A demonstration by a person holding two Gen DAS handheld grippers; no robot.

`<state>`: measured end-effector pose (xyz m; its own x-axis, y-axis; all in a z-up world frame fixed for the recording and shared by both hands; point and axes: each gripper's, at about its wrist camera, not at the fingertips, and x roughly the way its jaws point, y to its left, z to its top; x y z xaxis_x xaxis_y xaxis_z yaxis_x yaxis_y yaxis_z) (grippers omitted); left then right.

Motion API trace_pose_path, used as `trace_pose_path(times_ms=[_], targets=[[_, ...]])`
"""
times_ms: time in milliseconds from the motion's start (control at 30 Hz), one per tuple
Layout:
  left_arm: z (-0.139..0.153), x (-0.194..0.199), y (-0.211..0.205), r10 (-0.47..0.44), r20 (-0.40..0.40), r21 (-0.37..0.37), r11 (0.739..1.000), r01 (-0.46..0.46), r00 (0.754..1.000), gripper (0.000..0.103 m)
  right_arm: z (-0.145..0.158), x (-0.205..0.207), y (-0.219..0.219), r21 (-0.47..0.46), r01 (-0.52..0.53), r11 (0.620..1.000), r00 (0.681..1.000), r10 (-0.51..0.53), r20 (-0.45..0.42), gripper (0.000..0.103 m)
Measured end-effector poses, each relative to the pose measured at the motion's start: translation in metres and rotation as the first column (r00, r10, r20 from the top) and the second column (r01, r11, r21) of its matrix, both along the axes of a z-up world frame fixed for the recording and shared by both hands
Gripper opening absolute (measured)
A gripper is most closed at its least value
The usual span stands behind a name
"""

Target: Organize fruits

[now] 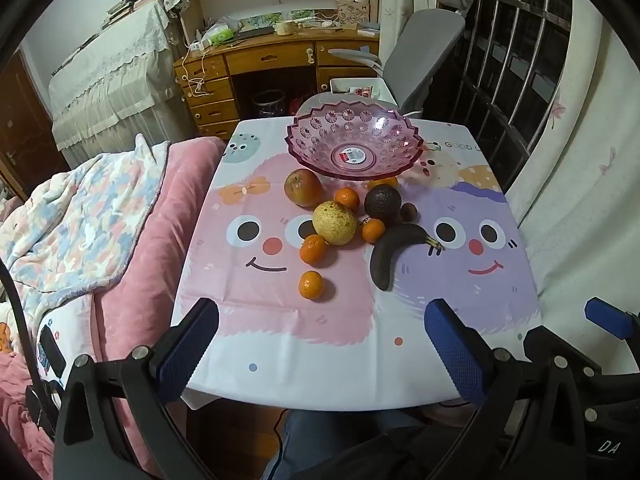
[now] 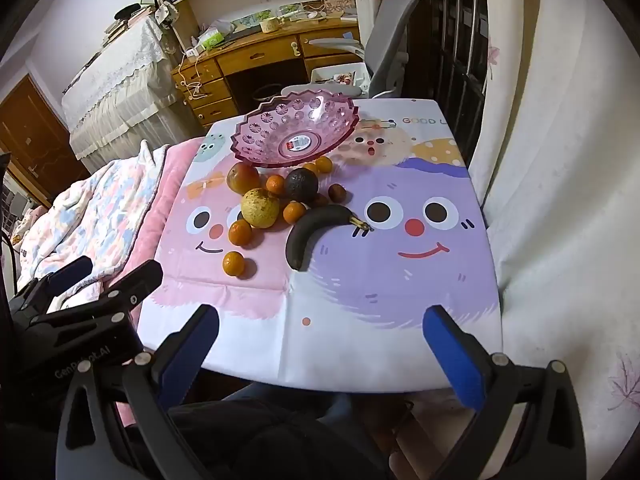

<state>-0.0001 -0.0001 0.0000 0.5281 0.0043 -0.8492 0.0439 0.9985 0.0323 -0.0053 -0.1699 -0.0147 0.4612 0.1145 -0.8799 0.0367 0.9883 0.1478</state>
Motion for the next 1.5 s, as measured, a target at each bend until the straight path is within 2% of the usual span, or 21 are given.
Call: trace_pose_path(times_ms=[867,1033,1500], targets=[[-0.001,0.001,-0.001,0.005,0.007,0.002,1.0,-0.005,1.0,0.102,0.0,0.002,0.001,-0.008,0.001,1.0,1.0,-0.002,-0.005,0.102],[0.009,0.001,0.008,0.011,0.002,0.005,1.0,-0.011,1.0,0.102,-0.002,0.003,0.002,-0.004,0.005,1.0,1.0,-0.005,-0.016,0.102],[-0.001,0.006,0.01,0.015,-0.002,0.001,1.0,-0.015,1.0,0.102,-0.007,0.006,0.005,-0.006,0.004,1.0,1.0,-0.004,-0.021,0.102]])
